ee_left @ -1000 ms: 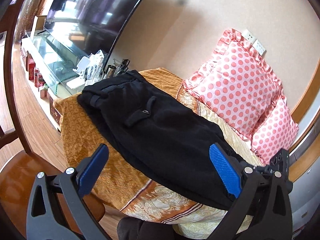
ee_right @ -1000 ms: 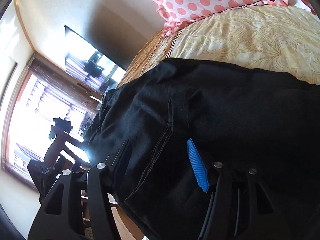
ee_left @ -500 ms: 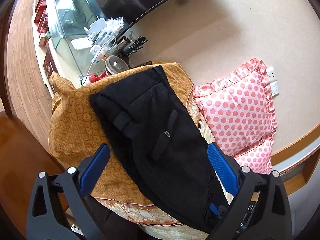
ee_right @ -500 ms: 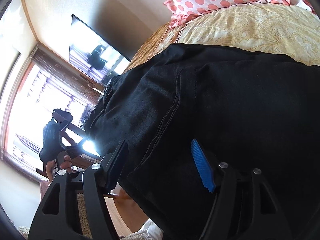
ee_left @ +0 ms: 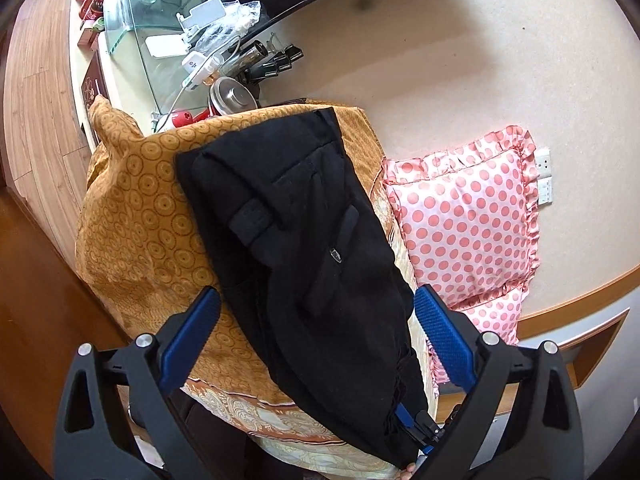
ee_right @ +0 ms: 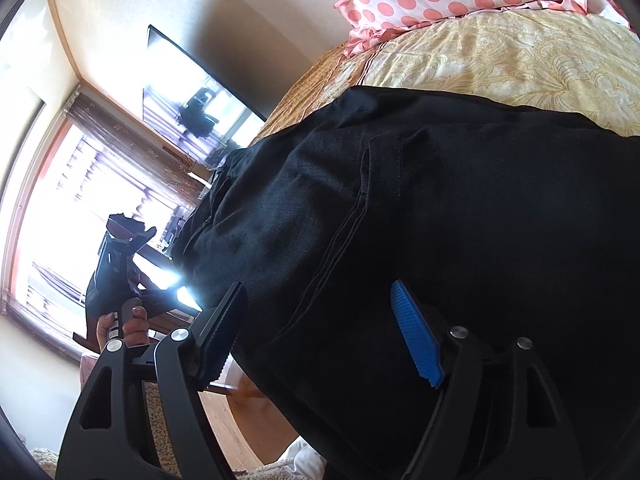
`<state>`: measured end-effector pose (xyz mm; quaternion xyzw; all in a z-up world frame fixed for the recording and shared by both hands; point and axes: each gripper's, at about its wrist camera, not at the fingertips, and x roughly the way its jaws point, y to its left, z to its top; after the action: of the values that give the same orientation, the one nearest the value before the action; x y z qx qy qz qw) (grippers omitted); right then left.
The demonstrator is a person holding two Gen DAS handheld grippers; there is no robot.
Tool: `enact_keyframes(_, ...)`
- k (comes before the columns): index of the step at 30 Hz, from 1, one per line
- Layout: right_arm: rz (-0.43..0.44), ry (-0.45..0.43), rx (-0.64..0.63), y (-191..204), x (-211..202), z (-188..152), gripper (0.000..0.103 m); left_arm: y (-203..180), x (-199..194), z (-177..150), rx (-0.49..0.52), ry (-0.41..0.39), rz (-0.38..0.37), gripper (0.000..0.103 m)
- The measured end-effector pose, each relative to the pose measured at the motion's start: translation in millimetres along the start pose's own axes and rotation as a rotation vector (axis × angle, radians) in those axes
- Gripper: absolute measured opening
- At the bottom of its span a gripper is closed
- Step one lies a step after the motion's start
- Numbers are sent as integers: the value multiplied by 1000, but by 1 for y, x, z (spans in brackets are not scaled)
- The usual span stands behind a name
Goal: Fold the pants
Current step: 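Close the left gripper on the folded trouser end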
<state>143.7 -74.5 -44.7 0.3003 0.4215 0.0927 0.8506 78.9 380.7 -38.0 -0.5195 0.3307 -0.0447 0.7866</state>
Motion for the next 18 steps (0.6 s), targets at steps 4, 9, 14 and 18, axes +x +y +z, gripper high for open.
enact_keyframes(4,3,-3,1,0,0,0,76,-3,3,-1,-6,14,-29,97)
enact_keyframes(9,3,-6,-3,0,-1,-1,76,-3,8,-1,-16,19,-36,96)
enact_keyframes(14,4,-7,-4,1,-1,-1,76,-2,9,-4,-31,27,-87,87)
enact_keyframes(18,4,-8,-6,1,-1,-1,76,10,13,-3,-75,38,-96,73)
